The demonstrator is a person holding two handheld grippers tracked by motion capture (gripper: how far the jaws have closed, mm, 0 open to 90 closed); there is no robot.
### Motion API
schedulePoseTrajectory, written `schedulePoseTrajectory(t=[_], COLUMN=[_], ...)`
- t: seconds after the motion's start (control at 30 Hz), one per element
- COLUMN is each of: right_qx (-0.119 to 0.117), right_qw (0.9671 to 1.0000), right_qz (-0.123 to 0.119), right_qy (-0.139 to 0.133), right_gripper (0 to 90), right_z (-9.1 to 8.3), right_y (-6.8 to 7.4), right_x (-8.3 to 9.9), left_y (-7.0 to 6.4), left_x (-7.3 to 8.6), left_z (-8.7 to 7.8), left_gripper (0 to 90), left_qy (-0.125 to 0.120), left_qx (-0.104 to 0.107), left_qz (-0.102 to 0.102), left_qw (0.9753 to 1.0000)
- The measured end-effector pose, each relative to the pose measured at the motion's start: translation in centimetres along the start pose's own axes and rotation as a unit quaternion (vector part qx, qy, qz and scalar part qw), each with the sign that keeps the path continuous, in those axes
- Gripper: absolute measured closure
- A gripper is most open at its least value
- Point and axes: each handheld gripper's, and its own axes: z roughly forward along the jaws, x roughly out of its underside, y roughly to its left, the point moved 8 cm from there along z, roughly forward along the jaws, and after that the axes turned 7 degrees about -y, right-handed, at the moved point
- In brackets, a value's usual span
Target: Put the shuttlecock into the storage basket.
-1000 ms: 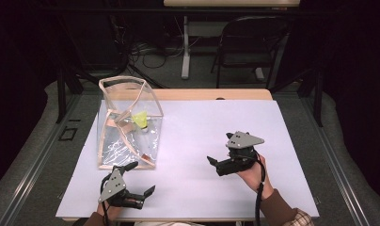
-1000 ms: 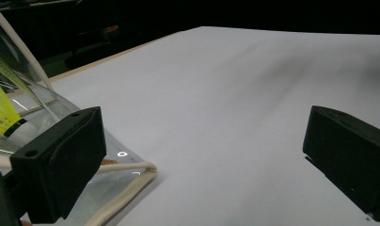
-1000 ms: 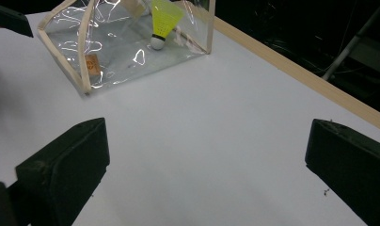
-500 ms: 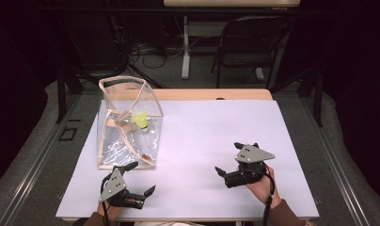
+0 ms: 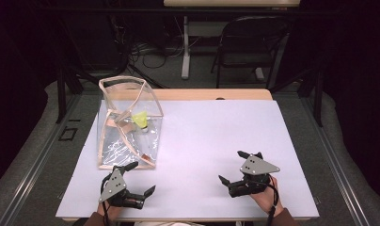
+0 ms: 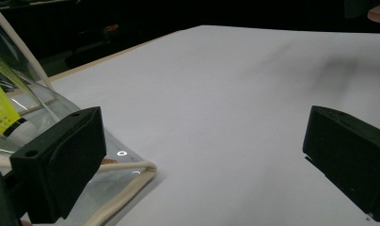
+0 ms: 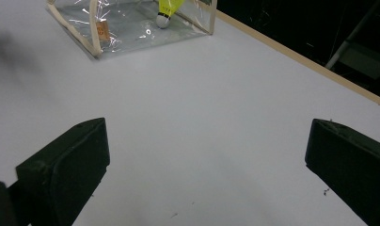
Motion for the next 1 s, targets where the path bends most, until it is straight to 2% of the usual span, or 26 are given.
schedulePoseTrajectory(t=[0.5,0.7,0.87,1.0], right_qx=[0.008,0.006,0.005,0.003], right_qw=[0.9998,0.9996,0.9991,0.9990], right_qz=[-0.016,-0.023,-0.039,-0.038], right_qy=[0.001,-0.014,-0.019,-0.021], right_gripper=[0.0,0.0,0.0,0.0], right_z=[-1.5,-2.1,-2.2,-2.3], right_y=[0.8,1.2,1.6,1.6], right_x=[2.9,3.2,3.3,3.4], left_y=[0.0,-0.1,-0.1,-0.1], left_x=[0.0,0.0,0.0,0.0], left_z=[0.1,0.1,0.1,0.1], left_gripper=[0.0,0.0,0.0,0.0], left_qy=[0.000,0.000,0.001,0.002], left_qx=[0.000,0.002,0.001,0.000], left_qz=[0.000,0.001,0.002,0.003], left_qw=[1.0000,1.0000,1.0000,1.0000])
